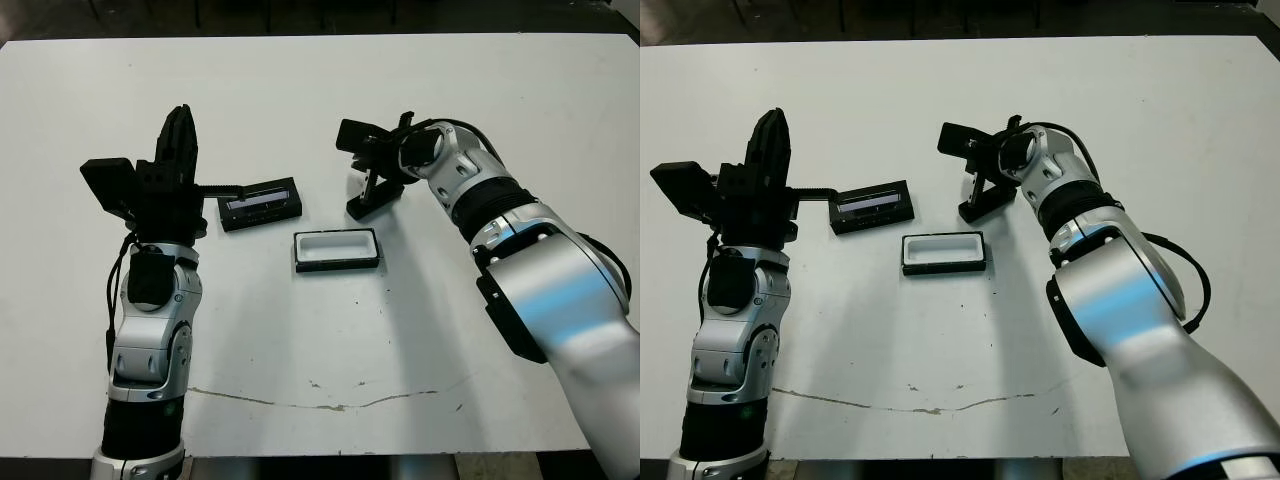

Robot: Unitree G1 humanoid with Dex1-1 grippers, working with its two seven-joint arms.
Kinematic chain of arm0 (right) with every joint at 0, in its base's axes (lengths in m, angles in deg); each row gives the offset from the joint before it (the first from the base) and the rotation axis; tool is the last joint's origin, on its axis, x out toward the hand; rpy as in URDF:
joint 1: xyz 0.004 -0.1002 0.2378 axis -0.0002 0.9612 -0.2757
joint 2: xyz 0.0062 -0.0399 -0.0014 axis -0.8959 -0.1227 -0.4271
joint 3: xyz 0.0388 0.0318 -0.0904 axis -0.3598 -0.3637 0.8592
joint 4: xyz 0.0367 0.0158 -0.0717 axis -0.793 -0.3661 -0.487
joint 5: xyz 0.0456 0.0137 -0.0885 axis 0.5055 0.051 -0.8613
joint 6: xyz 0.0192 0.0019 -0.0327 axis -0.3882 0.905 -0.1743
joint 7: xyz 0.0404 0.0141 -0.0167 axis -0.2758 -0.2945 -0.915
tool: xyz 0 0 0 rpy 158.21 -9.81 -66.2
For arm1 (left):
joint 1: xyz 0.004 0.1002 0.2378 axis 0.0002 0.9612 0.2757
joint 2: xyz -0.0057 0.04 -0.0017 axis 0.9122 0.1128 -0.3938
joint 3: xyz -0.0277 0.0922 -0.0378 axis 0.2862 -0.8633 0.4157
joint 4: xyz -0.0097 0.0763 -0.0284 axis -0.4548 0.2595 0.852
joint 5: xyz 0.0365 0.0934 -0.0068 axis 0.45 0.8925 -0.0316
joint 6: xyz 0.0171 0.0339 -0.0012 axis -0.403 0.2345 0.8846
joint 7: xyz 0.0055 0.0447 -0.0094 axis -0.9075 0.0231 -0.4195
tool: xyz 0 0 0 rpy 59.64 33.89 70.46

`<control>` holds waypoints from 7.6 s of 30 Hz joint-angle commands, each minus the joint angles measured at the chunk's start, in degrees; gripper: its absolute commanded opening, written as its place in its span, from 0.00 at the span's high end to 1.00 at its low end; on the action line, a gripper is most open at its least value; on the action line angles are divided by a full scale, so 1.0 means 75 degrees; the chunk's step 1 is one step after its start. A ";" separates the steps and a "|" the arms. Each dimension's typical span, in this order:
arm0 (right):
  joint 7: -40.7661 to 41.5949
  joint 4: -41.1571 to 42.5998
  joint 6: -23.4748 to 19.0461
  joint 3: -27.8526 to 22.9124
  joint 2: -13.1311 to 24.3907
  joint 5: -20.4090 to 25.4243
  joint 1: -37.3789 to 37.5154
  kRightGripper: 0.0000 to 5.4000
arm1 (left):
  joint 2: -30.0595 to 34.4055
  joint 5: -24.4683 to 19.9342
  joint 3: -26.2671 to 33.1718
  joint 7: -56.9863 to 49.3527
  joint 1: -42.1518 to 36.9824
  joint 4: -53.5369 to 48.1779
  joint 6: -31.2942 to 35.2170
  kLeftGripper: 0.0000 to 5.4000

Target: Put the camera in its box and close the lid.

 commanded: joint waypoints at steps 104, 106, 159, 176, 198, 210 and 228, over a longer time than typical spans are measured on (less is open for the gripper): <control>0.3707 0.4738 -0.0505 -0.1107 0.3877 0.2189 0.3488 1.00 | 0.0002 0.0006 0.0291 -0.0096 0.0183 -0.0161 0.0357 1.00; 0.3772 0.4839 -0.0537 -0.1162 0.3911 0.2306 0.3579 1.00 | 0.0015 0.0021 0.0293 -0.0095 0.0182 -0.0175 0.0373 1.00; 0.4130 0.7199 -0.2046 -0.1271 0.4400 0.3241 0.5159 1.00 | 0.0057 -0.0030 0.0316 -0.0070 0.0189 -0.0166 0.0377 1.00; 0.0891 0.8511 -0.2022 -0.3718 0.4091 0.4206 0.5651 1.00 | 0.0128 -0.0009 0.0371 -0.0020 0.0295 -0.0166 0.0327 1.00; 0.1587 1.0738 -0.3475 -0.3077 0.4442 0.5430 0.6485 0.76 | 0.0222 -0.0356 0.0585 0.0188 0.0434 -0.0275 0.0424 1.00; 0.2362 1.0057 -0.2653 -0.2668 0.4377 0.5420 0.6519 0.38 | 0.0256 -0.0327 0.0532 0.0179 0.0438 -0.0295 0.0468 1.00; 0.3350 0.7975 -0.2577 -0.2524 0.3931 0.5696 0.6023 0.00 | 0.0237 -0.0335 0.0497 0.0170 0.0499 -0.0408 0.0588 1.00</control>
